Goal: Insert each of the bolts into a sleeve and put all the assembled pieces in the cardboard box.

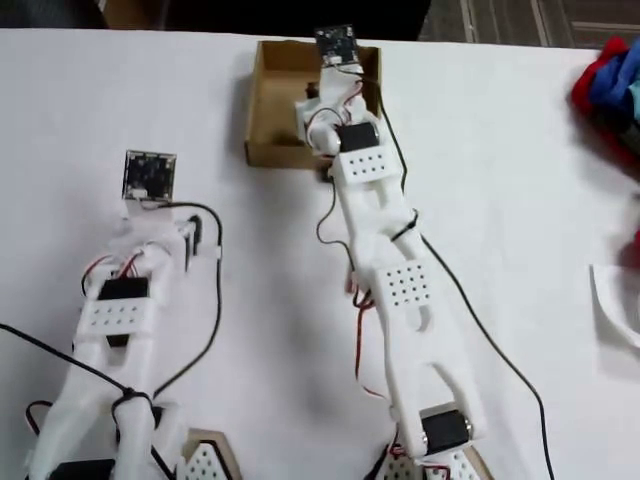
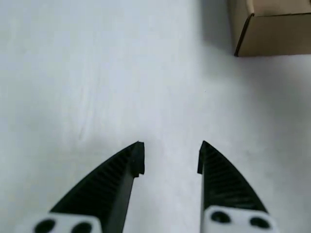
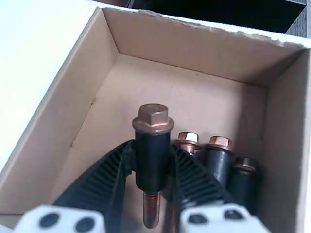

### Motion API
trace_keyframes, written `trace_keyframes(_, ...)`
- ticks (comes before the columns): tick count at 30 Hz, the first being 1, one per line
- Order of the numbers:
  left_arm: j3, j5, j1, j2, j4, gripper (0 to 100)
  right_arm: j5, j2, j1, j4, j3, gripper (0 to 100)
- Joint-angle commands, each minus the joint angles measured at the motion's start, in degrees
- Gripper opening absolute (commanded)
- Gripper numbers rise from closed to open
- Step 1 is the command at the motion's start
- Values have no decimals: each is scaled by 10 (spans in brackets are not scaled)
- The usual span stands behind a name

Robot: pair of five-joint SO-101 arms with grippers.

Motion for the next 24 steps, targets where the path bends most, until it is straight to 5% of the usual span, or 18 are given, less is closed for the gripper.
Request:
trace_keyframes(1, -1, 2, -5, -18, -12, 196, 3, -13, -10, -15, -7, 21)
trace_keyframes(24, -1, 2, -5, -18, -12, 196, 3, 17, -10, -43, 19, 25)
